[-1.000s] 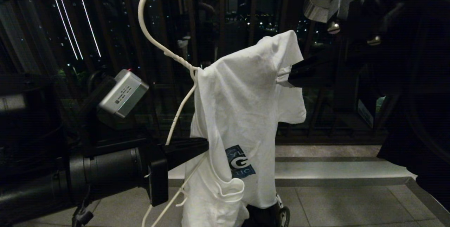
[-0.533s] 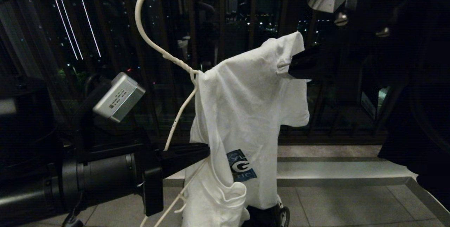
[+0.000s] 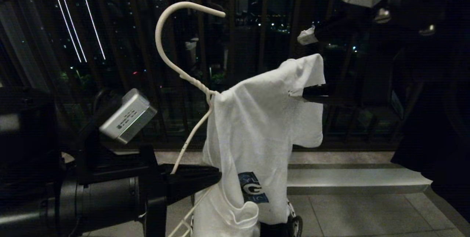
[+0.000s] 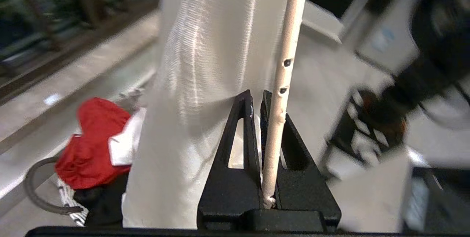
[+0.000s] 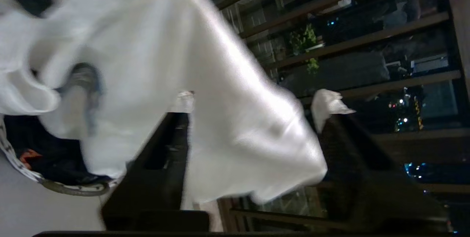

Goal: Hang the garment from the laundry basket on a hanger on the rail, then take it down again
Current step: Hang the clothes on the clothes rack

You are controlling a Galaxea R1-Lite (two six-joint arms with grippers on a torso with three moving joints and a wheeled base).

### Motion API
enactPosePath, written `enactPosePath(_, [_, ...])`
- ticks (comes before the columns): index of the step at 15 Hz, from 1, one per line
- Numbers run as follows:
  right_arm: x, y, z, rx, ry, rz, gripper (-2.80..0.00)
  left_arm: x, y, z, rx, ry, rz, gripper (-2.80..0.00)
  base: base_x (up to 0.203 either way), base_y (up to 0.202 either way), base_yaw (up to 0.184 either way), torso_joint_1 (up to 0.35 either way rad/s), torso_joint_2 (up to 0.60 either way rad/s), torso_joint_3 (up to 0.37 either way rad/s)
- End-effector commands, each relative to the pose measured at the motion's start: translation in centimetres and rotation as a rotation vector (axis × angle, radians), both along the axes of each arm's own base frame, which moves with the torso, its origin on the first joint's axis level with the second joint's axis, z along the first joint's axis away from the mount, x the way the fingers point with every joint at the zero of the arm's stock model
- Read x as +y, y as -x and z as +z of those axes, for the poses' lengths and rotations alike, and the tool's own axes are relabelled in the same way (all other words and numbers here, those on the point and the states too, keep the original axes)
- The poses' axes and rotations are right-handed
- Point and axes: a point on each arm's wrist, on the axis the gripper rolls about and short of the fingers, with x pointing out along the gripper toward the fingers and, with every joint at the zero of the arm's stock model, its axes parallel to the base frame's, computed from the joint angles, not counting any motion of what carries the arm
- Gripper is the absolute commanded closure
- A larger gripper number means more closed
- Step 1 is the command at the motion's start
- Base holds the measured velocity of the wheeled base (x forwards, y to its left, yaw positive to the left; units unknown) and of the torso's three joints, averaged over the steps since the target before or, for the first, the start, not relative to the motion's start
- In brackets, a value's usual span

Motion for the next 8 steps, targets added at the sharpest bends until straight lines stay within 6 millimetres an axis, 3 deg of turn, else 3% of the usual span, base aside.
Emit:
enactPosePath(1, [0.75, -0.56, -0.64, 0.01, 0.031, 0.004, -2.8, 0.31, 0.67, 0.32, -0.023, -0.007, -0.041, 0.0, 0.0, 0.0, 0.0, 0.0, 0.0, 0.0])
enactPosePath(8, [1.52, -0.69, -0.87, 0.043, 0.015, 0.082, -2.8, 0.87, 1.45, 0.36, -0.032, 0.007, -0.085, 0.0, 0.0, 0.0, 0.0, 0.0, 0.0, 0.0])
